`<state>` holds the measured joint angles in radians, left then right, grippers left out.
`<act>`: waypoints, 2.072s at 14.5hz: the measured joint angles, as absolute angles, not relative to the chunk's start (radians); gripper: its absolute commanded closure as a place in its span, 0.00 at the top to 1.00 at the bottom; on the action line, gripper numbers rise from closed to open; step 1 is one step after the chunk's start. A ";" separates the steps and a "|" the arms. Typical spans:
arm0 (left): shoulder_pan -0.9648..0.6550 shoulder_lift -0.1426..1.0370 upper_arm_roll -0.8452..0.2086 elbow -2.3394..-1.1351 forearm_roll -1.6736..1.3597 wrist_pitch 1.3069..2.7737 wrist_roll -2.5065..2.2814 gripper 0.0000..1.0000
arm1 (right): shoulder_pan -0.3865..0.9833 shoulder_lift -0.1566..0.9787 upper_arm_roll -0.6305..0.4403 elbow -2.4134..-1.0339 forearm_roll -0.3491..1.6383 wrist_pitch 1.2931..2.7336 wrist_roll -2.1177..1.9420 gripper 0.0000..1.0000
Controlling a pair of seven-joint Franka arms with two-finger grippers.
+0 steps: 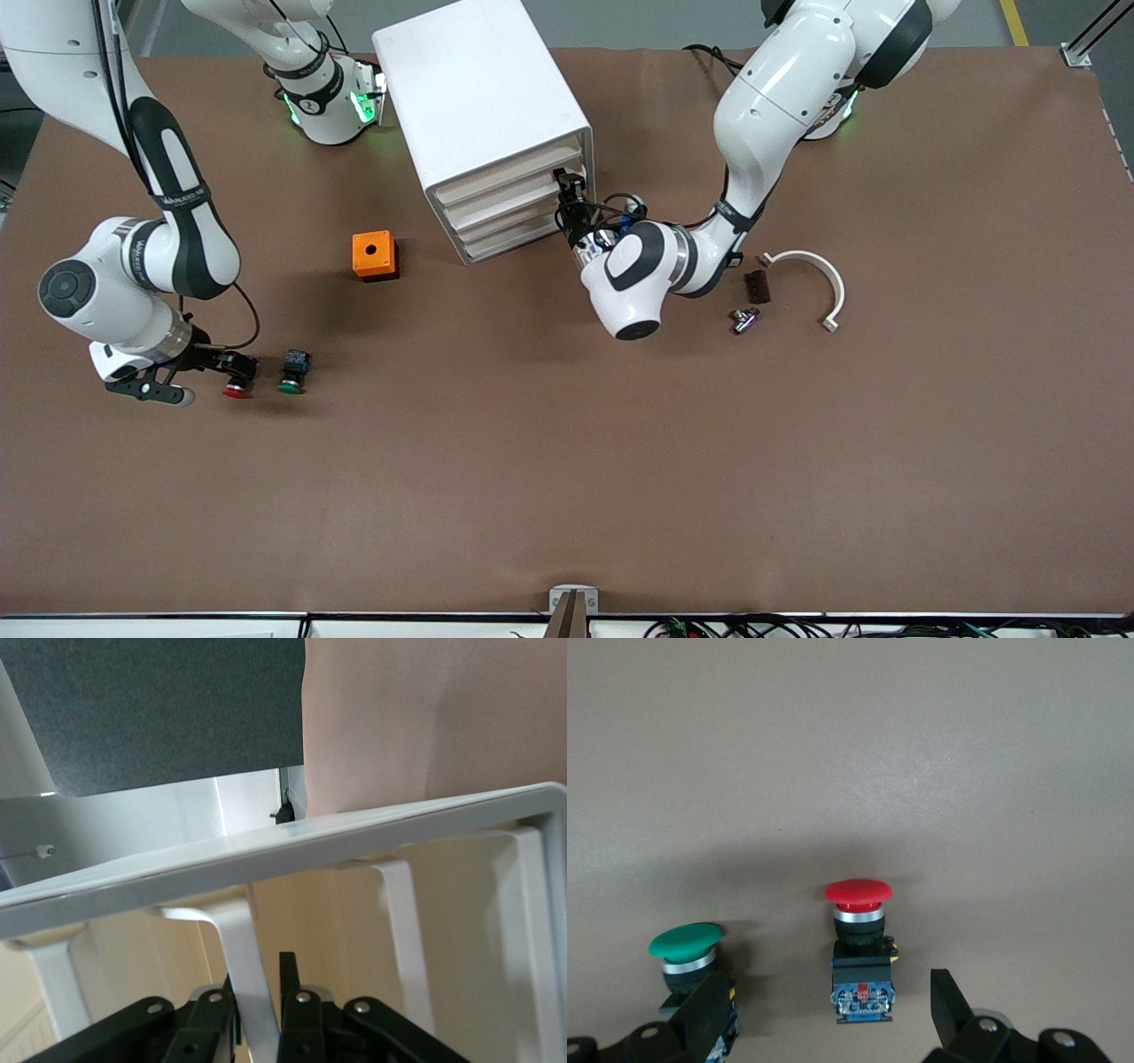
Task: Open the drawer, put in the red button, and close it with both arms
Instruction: 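Pull the drawer open with the left gripper while the right gripper reaches the red button, then grasp the red button with the right gripper while the left gripper withdraws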
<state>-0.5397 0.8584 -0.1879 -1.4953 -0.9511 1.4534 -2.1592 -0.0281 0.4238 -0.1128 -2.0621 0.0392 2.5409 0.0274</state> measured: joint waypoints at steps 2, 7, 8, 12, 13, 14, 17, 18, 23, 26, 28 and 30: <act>-0.513 0.859 -0.184 -1.494 -0.958 1.454 -2.159 0.21 | -0.029 0.429 -0.113 -2.091 0.039 2.589 0.026 1.00; -0.431 0.859 -0.176 -1.472 -0.964 1.478 -2.157 0.23 | -0.055 0.457 -0.115 -2.116 0.039 2.638 -0.016 1.00; -0.419 0.859 -0.169 -1.465 -0.965 1.482 -2.157 0.23 | -0.059 0.464 -0.115 -2.116 0.039 2.643 -0.021 1.00; -0.390 0.859 -0.136 -1.437 -0.966 1.485 -2.157 0.23 | -0.061 0.488 -0.112 -2.116 0.039 2.663 -0.026 1.00; -0.382 0.859 -0.135 -1.434 -0.966 1.486 -2.157 0.23 | -0.061 0.491 -0.111 -2.116 0.039 2.664 -0.026 1.00; -0.376 0.860 -0.135 -1.432 -0.966 1.488 -2.157 0.23 | -0.061 0.492 -0.110 -2.116 0.039 2.664 -0.026 1.00; -0.361 0.860 -0.134 -1.427 -0.966 1.489 -2.155 0.84 | -0.061 0.493 -0.108 -2.116 0.039 2.664 -0.042 0.85; -0.360 0.860 -0.134 -1.426 -0.966 1.490 -2.153 1.00 | -0.061 0.494 -0.107 -2.116 0.039 2.664 -0.057 0.67; -0.361 0.859 -0.134 -1.391 -0.966 1.502 -2.109 1.00 | -0.061 0.496 -0.107 -2.116 0.039 2.664 -0.082 0.00; -0.345 0.852 -0.133 -1.340 -0.964 1.502 -1.983 1.00 | -0.062 0.496 -0.107 -2.116 0.061 2.661 -0.084 0.00; -0.321 0.841 -0.133 -1.312 -0.931 1.489 -1.883 1.00 | -0.062 0.495 -0.107 -2.114 0.076 2.651 -0.084 0.00; -0.301 0.825 -0.134 -1.292 -0.868 1.465 -1.743 1.00 | -0.061 0.493 -0.101 -2.107 0.095 2.625 -0.084 0.00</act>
